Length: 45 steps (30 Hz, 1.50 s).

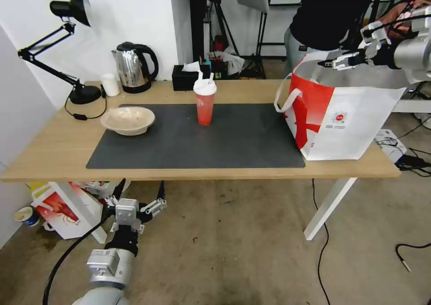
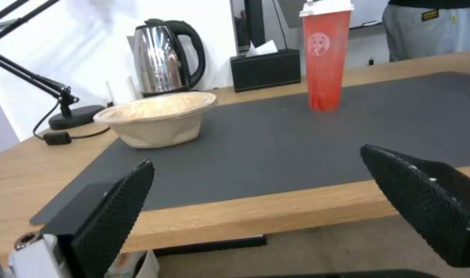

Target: Pick up the trash from the table and place it into the takeout bag.

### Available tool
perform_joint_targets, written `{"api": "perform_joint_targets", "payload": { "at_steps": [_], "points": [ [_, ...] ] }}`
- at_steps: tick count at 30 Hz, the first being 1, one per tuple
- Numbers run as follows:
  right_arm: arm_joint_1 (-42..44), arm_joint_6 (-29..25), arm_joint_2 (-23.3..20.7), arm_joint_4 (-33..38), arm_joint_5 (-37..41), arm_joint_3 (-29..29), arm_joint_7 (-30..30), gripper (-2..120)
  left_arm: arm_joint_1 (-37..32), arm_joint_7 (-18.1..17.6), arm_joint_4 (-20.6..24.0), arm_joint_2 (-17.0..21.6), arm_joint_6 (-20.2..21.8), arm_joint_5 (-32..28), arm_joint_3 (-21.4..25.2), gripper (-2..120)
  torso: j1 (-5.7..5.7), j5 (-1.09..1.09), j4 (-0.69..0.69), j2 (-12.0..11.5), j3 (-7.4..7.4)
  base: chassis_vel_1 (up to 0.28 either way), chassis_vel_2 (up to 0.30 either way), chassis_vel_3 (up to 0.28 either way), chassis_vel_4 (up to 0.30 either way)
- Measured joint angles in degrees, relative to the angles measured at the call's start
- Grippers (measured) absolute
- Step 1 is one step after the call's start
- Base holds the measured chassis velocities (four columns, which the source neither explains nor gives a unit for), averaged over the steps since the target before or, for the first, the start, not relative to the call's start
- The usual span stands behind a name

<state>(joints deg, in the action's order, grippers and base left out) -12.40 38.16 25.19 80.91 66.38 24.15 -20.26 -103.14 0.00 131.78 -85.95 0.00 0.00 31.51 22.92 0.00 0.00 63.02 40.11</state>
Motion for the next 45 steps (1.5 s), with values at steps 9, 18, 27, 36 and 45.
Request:
{"api": "perform_joint_targets", "payload": {
  "at_steps": [9,18,27,36,45],
  "points": [
    [5.5,-4.6,0.5,3.0,5.3,-9.8,1.8,100,0.0,0.0,0.0,0.0,0.0,0.0,0.0,100,0.00,-0.01,0.00,0.0,0.00,0.000,0.000,0.000,0.000],
    [20.4,-29.1,1.0,15.3,13.6,-23.3,7.4,100,0.0,0.0,0.0,0.0,0.0,0.0,0.0,100,-0.01,-0.01,-0.02,0.0,-0.01,0.000,0.000,0.000,0.000],
    [25.7,-40.7,8.9,27.8,5.8,-21.6,33.6,100,0.0,0.0,0.0,0.0,0.0,0.0,0.0,100,-0.01,0.00,0.02,0.0,0.01,0.000,0.000,0.000,0.000],
    [36.0,-42.0,14.1,38.2,-6.5,-23.7,45.5,100,0.0,0.0,0.0,0.0,0.0,0.0,0.0,100,0.00,-0.01,0.00,0.0,0.00,0.000,0.000,0.000,0.000],
    [55.0,-44.4,16.6,47.0,-21.0,-33.3,46.2,100,0.0,0.0,0.0,0.0,0.0,0.0,0.0,100,-0.01,-0.02,-0.02,0.0,-0.01,0.000,0.000,0.000,0.000]
  ]
}}
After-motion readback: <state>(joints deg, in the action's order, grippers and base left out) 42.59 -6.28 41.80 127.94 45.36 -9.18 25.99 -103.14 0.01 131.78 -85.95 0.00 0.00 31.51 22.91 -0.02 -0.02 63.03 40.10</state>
